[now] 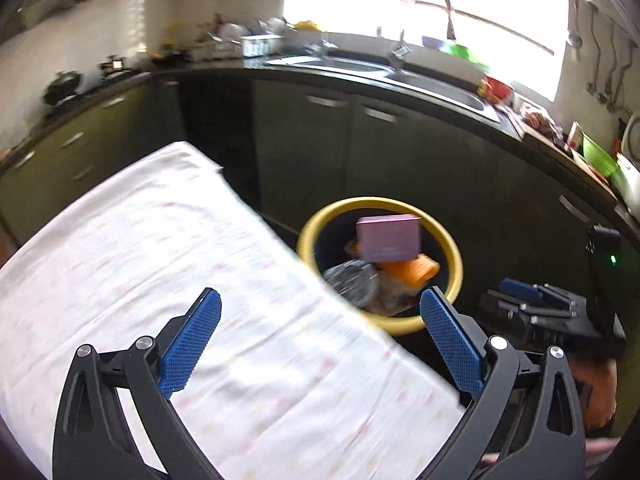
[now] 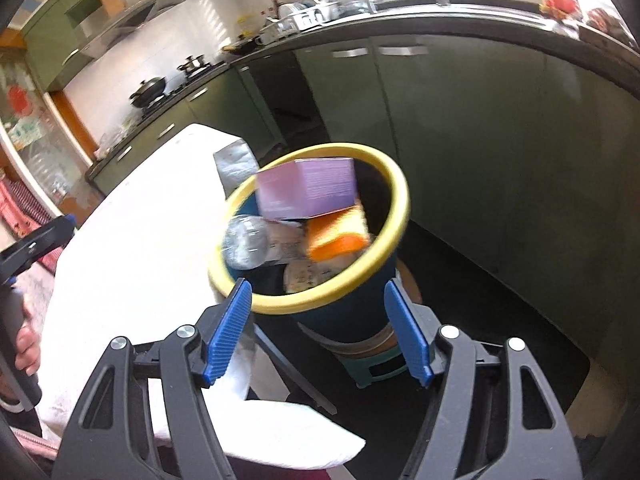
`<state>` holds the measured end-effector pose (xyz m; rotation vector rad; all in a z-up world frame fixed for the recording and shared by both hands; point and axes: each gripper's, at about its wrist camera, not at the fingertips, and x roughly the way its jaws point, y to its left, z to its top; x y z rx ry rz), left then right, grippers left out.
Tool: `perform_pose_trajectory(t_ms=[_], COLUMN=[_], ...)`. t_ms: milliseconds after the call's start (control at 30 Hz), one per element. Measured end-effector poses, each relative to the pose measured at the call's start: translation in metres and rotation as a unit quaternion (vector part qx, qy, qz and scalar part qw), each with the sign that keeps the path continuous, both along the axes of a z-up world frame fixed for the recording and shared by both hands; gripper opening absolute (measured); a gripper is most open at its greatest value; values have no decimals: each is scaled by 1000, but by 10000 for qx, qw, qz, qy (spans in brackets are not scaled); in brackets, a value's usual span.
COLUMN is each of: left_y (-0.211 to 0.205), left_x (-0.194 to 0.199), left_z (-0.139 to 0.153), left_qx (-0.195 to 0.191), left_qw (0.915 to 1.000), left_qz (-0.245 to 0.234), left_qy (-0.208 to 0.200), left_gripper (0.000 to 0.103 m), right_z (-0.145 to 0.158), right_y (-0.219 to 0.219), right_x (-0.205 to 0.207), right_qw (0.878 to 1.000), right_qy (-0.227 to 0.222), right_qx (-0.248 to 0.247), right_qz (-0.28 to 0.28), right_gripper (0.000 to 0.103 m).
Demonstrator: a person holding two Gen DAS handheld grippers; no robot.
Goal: Collect trash
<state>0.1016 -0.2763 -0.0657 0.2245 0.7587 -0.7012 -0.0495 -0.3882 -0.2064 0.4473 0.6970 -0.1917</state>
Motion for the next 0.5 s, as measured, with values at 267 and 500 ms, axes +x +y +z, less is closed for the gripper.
perform_pose_trajectory(t_ms=[267,500], left_y=[129,222], left_x=[-40,-86], left_z=[16,25], left_qx=[-138,-577], left_qw=[9927,9789], left_qz=[1161,1889], left_qy=[-308,-526], left_gripper=[98,98], right_z=[27,60], right_y=[64,122], right_x=[8,8], right_qw=[9964,9868], right_qy=[-153,-526], right_qx=[-617,-1246], right_qz=[564,888], right_gripper=[74,84])
